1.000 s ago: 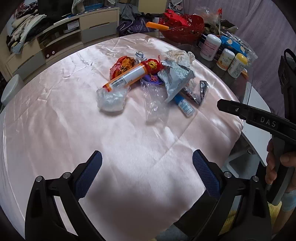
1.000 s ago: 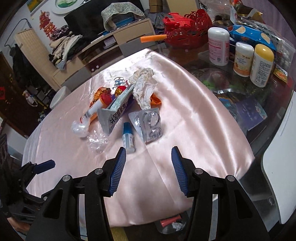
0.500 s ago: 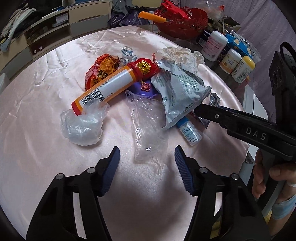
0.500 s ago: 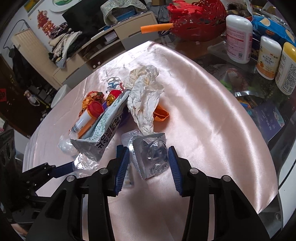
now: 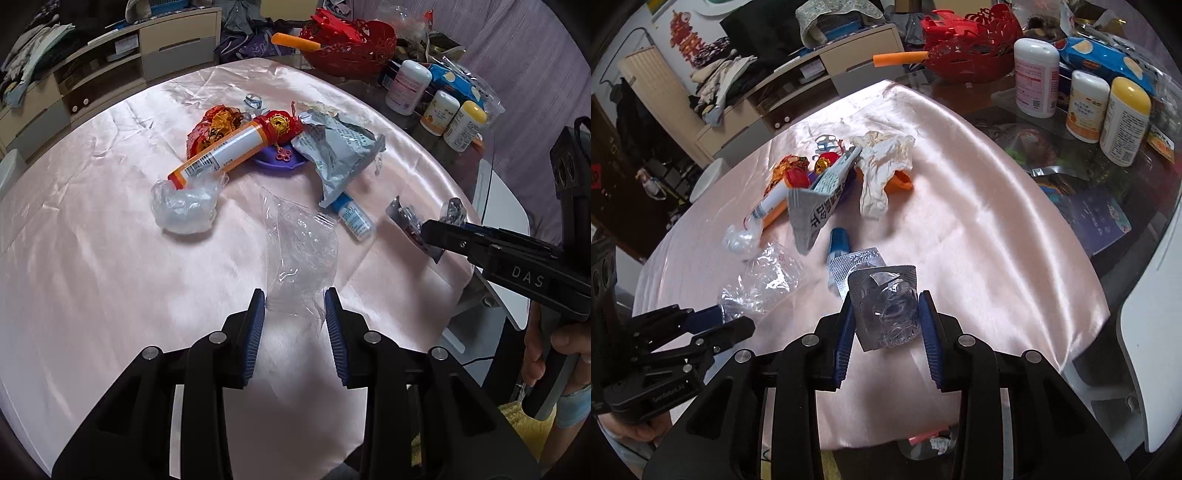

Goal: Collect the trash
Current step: 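Carry the blister pack and plastic bag over the bin while both tools open to release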

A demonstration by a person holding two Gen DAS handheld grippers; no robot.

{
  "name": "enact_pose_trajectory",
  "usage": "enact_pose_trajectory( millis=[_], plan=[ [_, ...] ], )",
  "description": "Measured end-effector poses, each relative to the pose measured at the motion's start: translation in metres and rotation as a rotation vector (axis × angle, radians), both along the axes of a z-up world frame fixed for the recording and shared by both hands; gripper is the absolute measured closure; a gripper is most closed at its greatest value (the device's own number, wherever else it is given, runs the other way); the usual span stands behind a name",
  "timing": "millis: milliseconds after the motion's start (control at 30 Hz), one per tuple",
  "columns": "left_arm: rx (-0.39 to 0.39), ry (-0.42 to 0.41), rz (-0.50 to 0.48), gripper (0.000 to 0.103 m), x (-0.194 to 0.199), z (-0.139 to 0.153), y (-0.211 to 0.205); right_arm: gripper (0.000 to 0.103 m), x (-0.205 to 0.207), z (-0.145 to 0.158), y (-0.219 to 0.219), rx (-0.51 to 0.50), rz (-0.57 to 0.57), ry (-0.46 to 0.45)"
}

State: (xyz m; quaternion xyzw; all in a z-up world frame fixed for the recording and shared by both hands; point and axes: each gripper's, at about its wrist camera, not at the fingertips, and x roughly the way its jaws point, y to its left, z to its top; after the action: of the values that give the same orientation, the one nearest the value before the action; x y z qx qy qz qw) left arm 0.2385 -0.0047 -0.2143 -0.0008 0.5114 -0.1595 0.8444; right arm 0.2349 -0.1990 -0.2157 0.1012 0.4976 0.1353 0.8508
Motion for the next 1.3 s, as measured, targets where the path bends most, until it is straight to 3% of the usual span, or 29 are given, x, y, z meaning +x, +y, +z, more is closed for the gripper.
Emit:
enact_pose_trajectory(
  millis=[533,867,1300],
  plan=[
    [-0.005,-0.035,-0.103,0.071,-0.133,0.026,-0.019,0.068,-0.15,0.021,-0.027,-0.037,-0.084,0.017],
    [-0.014,0.036,-0.174,0.072,-0.181,-0.001,-0.042,0.068,-0.199,0.003,-0.029,-0.063,-0.116,0.06],
    [0.01,0.146,-0.222,0.072,-0.184,-0.054,-0.069,0.068,-0.208,-0.044,-0.026,-0.051,-0.151,0.163]
  ],
)
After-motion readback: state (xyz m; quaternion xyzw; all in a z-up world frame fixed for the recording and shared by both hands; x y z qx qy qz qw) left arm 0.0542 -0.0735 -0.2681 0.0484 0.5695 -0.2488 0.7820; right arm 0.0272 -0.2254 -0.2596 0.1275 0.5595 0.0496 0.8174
